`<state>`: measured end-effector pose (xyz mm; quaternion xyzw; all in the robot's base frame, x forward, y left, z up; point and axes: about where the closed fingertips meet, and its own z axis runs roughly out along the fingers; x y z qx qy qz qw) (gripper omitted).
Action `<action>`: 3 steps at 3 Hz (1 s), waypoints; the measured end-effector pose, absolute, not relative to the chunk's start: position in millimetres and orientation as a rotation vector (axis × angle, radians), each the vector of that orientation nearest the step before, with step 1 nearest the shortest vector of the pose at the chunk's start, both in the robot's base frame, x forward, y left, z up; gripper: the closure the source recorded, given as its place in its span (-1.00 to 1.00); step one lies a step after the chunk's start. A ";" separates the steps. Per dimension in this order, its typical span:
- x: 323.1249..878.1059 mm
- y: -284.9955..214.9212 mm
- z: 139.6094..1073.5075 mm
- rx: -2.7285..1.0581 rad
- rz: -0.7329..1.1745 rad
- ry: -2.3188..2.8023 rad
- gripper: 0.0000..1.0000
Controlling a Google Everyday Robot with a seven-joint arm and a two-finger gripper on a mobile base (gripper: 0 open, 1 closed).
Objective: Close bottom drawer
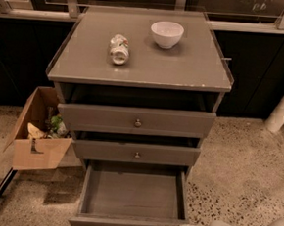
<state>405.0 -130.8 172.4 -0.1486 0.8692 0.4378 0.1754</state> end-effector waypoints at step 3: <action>420.4 -123.8 160.1 -0.363 1.242 2.456 1.00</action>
Offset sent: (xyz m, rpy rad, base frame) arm 0.0102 0.0047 -0.0151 -0.0154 0.0556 0.0214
